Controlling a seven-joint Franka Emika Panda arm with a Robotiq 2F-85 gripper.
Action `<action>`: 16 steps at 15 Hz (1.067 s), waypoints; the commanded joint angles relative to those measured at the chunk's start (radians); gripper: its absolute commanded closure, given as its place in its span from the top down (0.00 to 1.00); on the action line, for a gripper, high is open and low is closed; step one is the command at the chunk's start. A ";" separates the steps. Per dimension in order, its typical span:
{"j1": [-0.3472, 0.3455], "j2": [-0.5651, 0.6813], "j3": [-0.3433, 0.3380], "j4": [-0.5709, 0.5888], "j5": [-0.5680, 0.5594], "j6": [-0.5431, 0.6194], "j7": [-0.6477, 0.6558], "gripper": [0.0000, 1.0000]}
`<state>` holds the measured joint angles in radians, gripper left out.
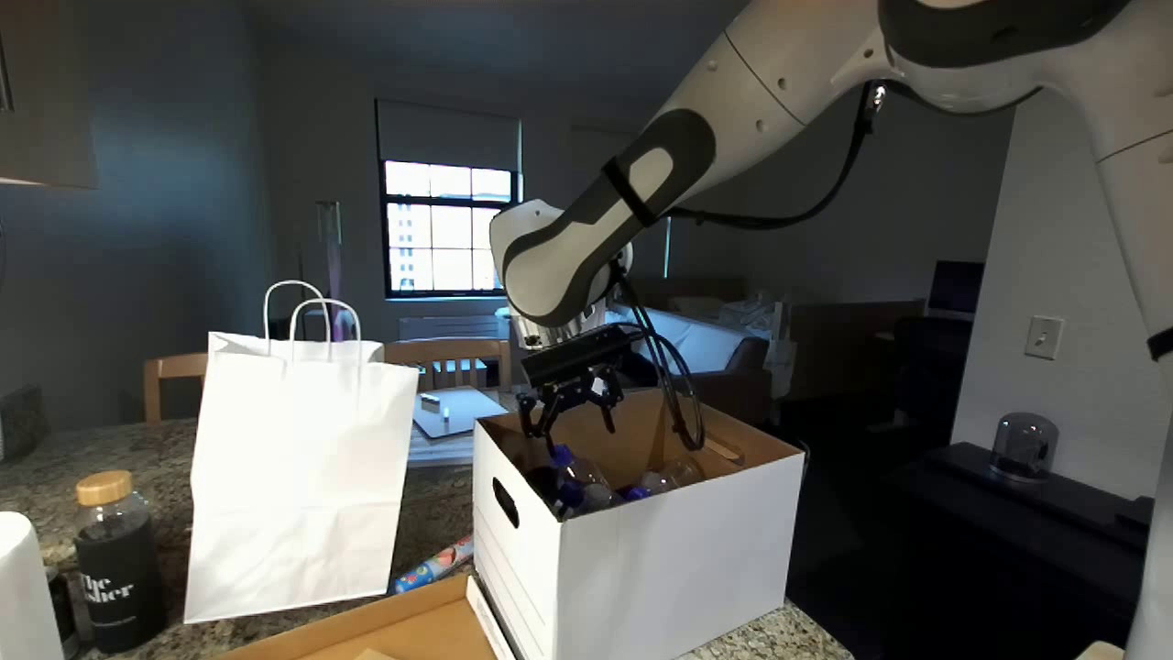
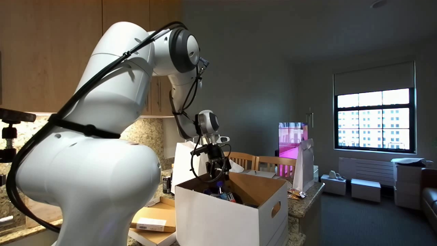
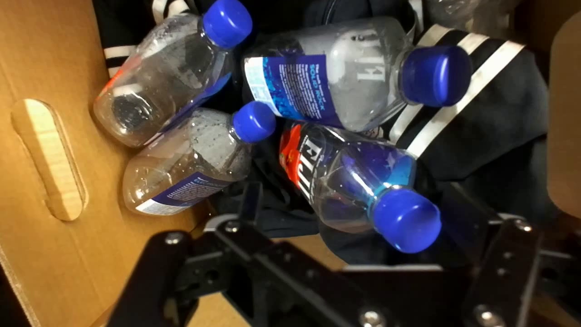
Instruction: Pick the bottle in the box and put it on the table, then put it back in the box
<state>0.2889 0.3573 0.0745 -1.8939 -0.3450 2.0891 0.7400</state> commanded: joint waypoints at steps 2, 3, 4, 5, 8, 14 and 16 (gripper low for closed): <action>-0.008 0.041 0.002 0.022 0.056 0.006 -0.016 1.00; -0.008 0.047 0.003 0.027 0.066 0.006 -0.020 1.00; -0.006 0.054 0.002 0.032 0.071 0.006 -0.021 1.00; -0.004 0.059 0.000 0.036 0.073 0.008 -0.018 1.00; -0.001 0.077 -0.008 0.048 0.065 0.027 -0.008 0.94; 0.015 0.090 -0.022 0.055 0.047 0.097 0.005 0.49; 0.015 0.089 -0.023 0.053 0.050 0.103 0.002 0.36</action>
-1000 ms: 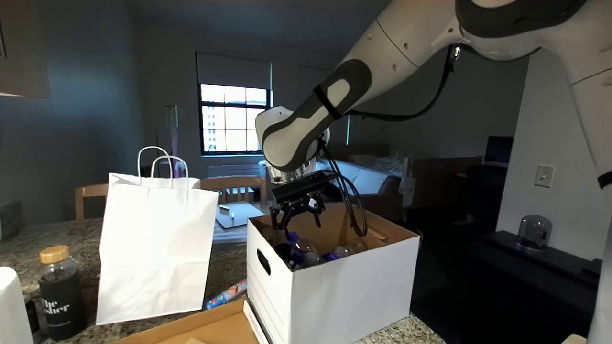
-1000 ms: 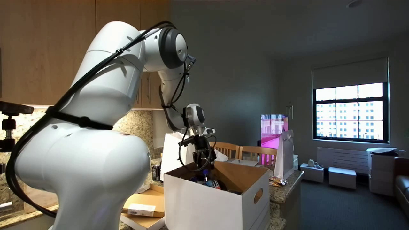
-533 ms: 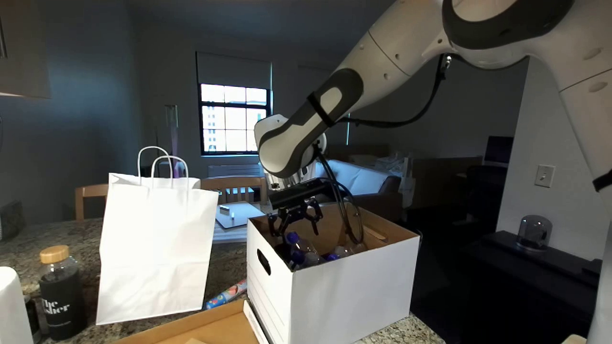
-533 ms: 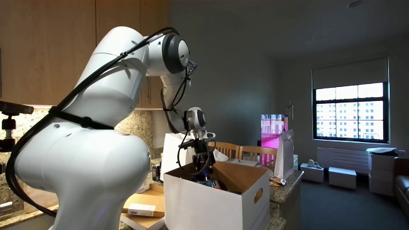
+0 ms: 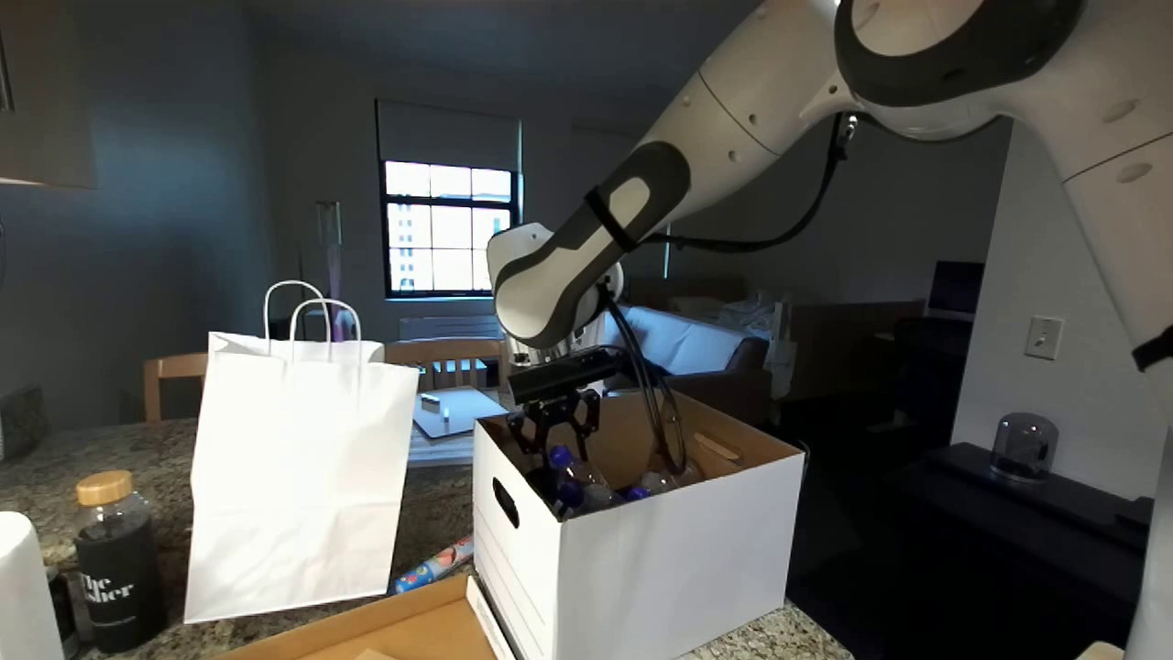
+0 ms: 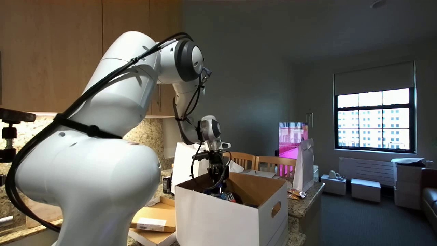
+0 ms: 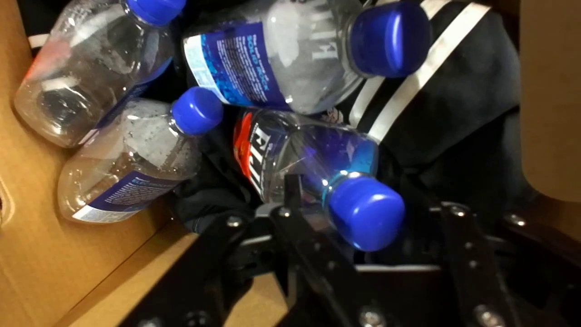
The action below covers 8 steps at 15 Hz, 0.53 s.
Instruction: Pick the bottle in the box and put it on the table, then put it back in the box
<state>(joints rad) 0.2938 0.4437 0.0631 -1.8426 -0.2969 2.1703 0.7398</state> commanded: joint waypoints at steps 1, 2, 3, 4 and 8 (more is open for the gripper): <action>0.006 0.000 -0.009 0.000 0.009 0.023 -0.006 0.28; 0.005 -0.002 -0.011 -0.001 0.009 0.019 -0.006 0.25; 0.005 -0.004 -0.014 -0.001 0.009 0.017 -0.003 0.19; 0.005 -0.007 -0.018 -0.002 0.009 0.014 0.003 0.19; 0.008 -0.015 -0.035 0.001 0.012 -0.009 0.034 0.14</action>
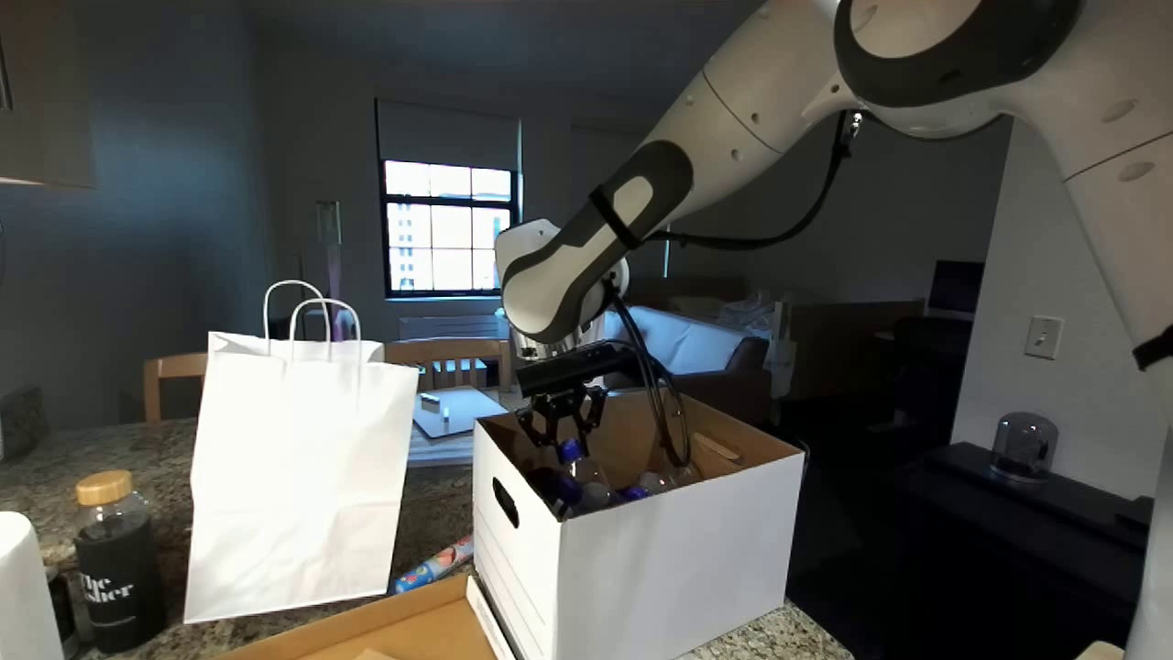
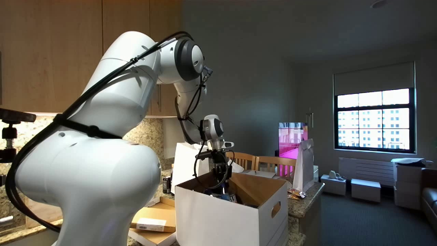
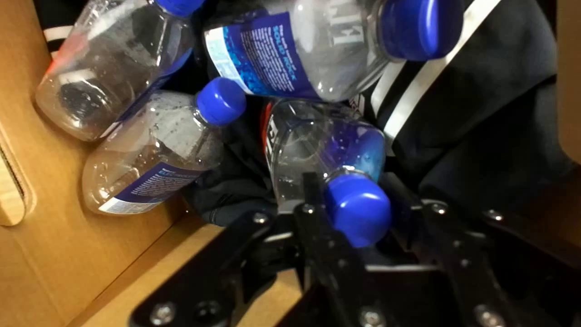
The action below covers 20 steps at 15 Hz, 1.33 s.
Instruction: Pick the bottle in the box and put it on the table, then put it back in the box
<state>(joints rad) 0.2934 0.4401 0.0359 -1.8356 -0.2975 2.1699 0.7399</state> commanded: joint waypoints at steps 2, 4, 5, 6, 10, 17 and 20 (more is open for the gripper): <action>0.002 -0.012 -0.004 -0.001 0.027 -0.023 0.016 0.14; -0.011 -0.024 0.010 0.001 0.064 -0.052 -0.021 0.14; -0.015 -0.037 0.017 0.003 0.082 -0.068 -0.040 0.14; -0.021 -0.044 0.026 0.009 0.104 -0.084 -0.063 0.14; -0.033 -0.075 0.041 0.058 0.178 -0.162 -0.150 0.14; -0.058 -0.135 0.050 0.160 0.276 -0.315 -0.285 0.14; -0.061 -0.162 0.051 0.196 0.287 -0.345 -0.318 0.14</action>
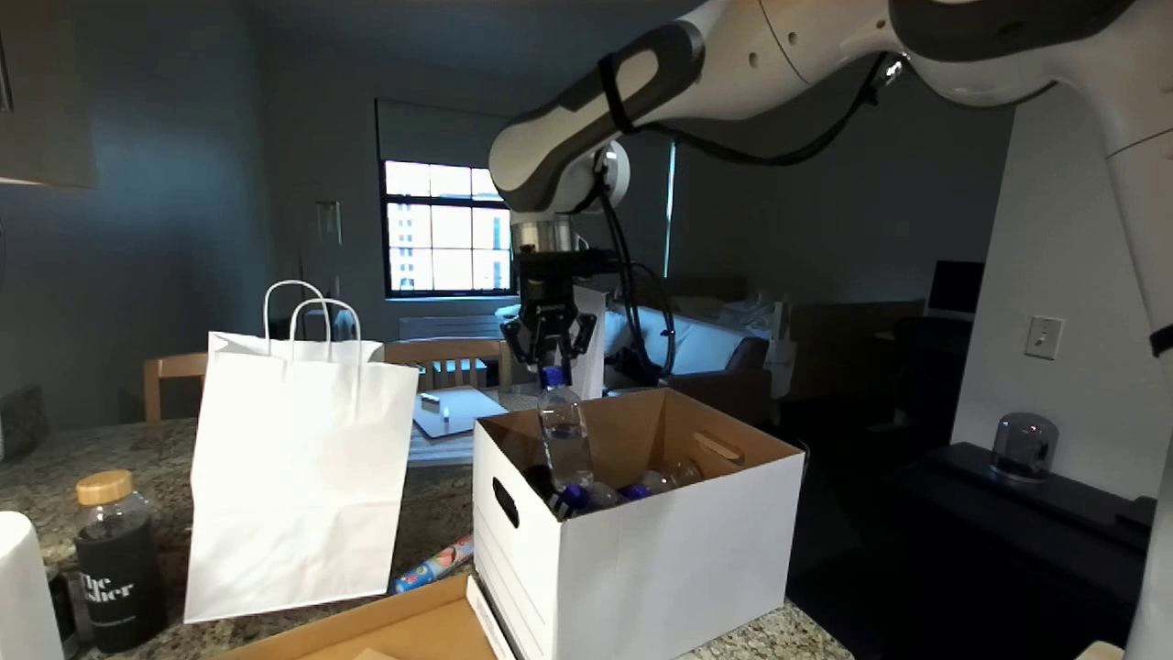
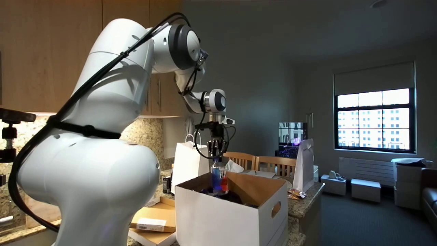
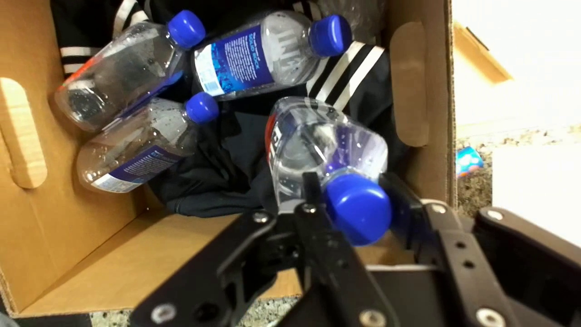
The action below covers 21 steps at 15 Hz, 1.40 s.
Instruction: Pick the bottle in the box and put it on the table, then put it back in the box
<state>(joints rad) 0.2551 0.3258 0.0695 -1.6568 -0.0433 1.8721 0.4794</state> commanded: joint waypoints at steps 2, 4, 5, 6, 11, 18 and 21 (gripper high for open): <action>-0.028 -0.064 0.024 0.040 0.049 -0.074 -0.089 0.14; -0.028 -0.081 0.027 0.061 0.051 -0.095 -0.114 0.14; -0.026 -0.087 0.028 0.072 0.046 -0.105 -0.122 0.14; -0.028 -0.092 0.031 0.087 0.051 -0.118 -0.138 0.14; -0.029 -0.114 0.049 0.165 0.073 -0.172 -0.232 0.14; -0.018 -0.129 0.106 0.230 0.134 -0.253 -0.398 0.14; -0.007 -0.140 0.137 0.232 0.159 -0.308 -0.477 0.14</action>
<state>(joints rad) 0.2524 0.2203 0.1789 -1.4224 0.0779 1.6271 0.0916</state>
